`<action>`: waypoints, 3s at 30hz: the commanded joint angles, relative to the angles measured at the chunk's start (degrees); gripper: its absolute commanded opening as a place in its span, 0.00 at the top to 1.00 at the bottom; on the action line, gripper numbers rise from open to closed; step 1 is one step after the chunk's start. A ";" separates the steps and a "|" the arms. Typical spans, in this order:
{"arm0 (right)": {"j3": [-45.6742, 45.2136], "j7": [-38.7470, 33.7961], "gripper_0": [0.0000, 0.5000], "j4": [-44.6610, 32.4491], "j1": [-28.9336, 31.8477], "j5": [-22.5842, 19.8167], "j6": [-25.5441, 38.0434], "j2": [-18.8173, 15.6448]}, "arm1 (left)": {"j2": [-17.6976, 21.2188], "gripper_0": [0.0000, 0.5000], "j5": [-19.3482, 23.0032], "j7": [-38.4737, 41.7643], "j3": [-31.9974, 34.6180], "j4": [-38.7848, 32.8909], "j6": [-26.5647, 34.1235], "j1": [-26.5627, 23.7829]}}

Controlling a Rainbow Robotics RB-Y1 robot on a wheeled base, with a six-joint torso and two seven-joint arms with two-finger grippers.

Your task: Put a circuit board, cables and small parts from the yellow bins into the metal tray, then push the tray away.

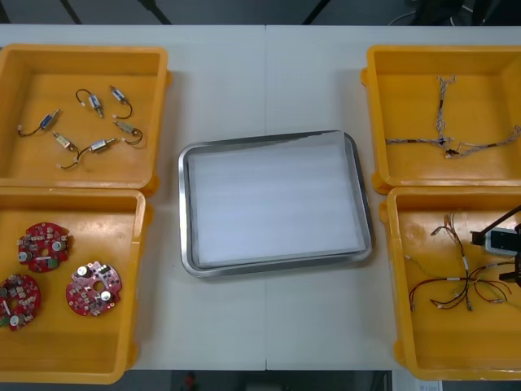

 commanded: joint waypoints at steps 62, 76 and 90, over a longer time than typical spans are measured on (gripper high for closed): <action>3.88 -0.19 1.00 2.48 -2.58 3.31 -3.43 2.47 | -2.44 0.00 -6.32 -5.14 -16.52 4.86 -15.69 -0.64; -2.27 -0.19 1.00 -1.13 -3.90 0.85 4.75 2.47 | -2.53 0.00 -6.76 -4.79 -17.93 4.86 -18.68 -0.73; -11.42 -0.19 1.00 -2.09 -3.81 -9.70 18.11 2.47 | -2.53 0.00 -7.55 -4.52 -18.10 5.56 -18.94 -0.73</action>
